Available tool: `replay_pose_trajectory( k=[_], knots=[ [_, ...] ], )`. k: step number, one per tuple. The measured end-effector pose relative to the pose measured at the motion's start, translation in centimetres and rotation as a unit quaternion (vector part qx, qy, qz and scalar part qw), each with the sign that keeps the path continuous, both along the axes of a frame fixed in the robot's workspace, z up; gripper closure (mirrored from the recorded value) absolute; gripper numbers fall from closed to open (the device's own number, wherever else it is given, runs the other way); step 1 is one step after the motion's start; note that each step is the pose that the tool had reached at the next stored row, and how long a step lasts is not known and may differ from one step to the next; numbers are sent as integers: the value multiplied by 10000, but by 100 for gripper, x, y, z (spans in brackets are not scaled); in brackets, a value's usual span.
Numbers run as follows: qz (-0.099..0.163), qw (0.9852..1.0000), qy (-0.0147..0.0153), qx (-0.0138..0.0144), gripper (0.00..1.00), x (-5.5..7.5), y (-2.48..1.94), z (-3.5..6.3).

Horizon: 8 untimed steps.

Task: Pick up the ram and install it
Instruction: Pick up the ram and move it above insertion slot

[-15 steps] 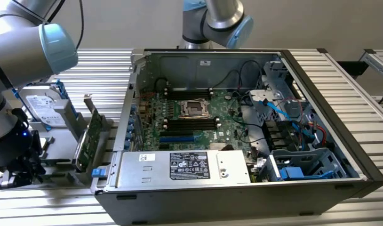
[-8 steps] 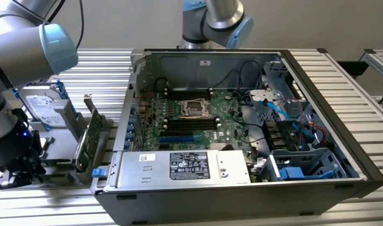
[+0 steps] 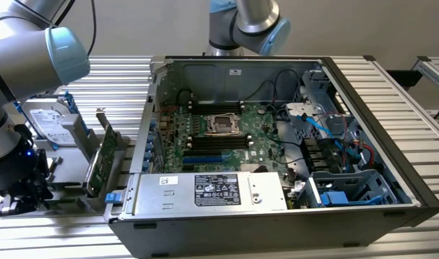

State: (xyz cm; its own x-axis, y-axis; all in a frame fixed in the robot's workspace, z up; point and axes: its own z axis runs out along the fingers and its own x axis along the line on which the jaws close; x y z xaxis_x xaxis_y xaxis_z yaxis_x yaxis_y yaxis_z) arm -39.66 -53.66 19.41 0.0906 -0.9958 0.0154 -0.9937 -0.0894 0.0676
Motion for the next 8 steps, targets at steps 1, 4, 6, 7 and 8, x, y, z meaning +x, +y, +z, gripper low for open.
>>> replay_pose_trajectory(
  k=[1, 4, 6, 7, 8],
  knots=[
    [-16, 10000, 1, 0, 70, 1, 0, 0],
    [-111, 9999, 4, 0, 70, 3, 0, 0],
    [-183, 9998, 4, 0, 70, 4, 0, 0],
    [-191, 9998, 4, 0, 70, 4, 0, 0],
    [-196, 9998, 4, 0, 70, 4, 0, 0]
  ],
)
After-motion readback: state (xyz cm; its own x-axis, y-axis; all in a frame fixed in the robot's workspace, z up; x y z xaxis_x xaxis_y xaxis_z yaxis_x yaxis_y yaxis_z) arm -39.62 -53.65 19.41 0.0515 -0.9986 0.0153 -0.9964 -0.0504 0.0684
